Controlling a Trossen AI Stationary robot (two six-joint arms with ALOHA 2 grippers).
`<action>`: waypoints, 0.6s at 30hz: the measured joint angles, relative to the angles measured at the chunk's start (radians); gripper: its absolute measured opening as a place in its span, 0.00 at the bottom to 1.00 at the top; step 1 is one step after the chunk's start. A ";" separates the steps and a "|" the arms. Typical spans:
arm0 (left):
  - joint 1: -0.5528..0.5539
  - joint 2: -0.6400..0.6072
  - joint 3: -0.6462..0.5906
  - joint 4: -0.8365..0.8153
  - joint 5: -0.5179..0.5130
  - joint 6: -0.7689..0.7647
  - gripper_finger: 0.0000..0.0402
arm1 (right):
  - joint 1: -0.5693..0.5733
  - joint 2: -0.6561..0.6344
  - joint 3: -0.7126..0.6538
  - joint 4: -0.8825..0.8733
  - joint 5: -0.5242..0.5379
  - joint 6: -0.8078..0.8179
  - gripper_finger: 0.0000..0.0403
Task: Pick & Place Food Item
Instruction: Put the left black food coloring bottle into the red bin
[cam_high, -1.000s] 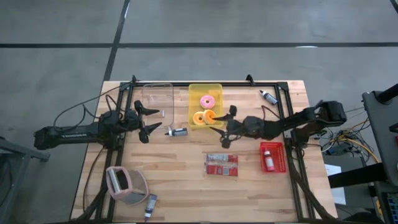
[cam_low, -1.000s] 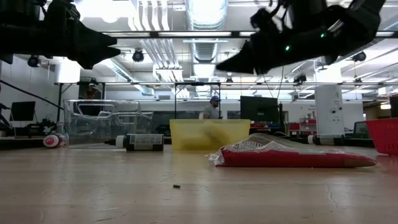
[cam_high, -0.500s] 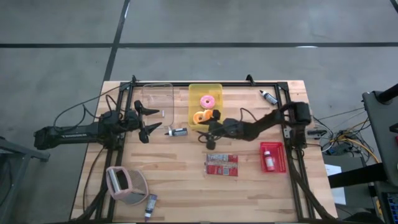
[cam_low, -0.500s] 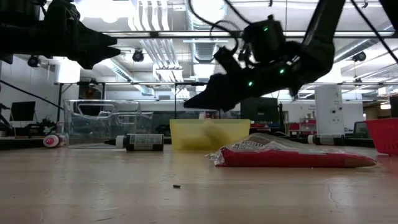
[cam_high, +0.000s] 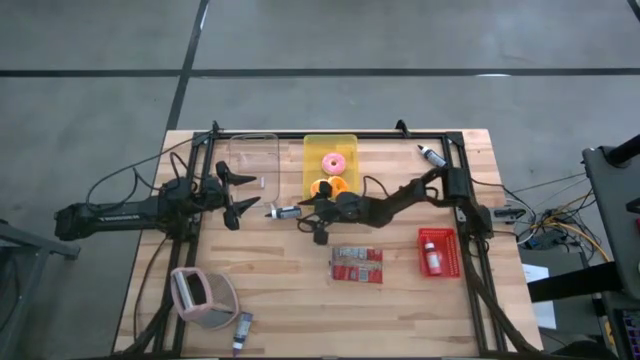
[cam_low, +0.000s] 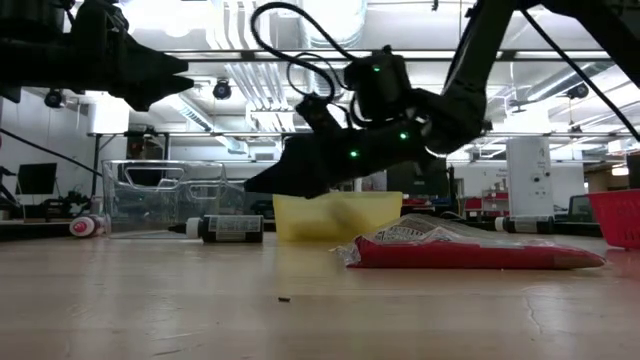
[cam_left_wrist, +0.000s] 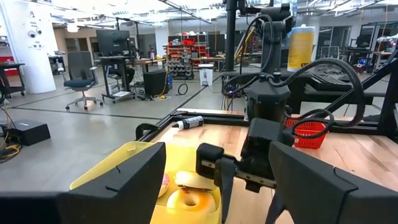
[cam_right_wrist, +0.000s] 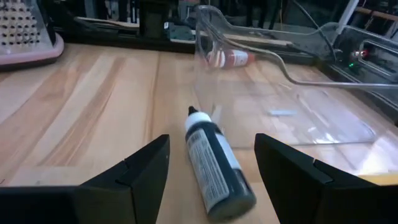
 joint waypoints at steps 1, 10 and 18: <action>0.000 0.000 0.000 0.000 0.000 0.000 0.72 | 0.000 0.000 0.012 -0.032 0.000 0.000 0.58; 0.000 0.000 0.000 0.000 -0.001 0.000 0.72 | 0.000 -0.007 0.167 -0.386 0.031 0.022 0.57; 0.000 0.000 0.000 0.000 -0.001 0.000 0.72 | 0.000 -0.006 0.270 -0.659 0.059 0.021 0.54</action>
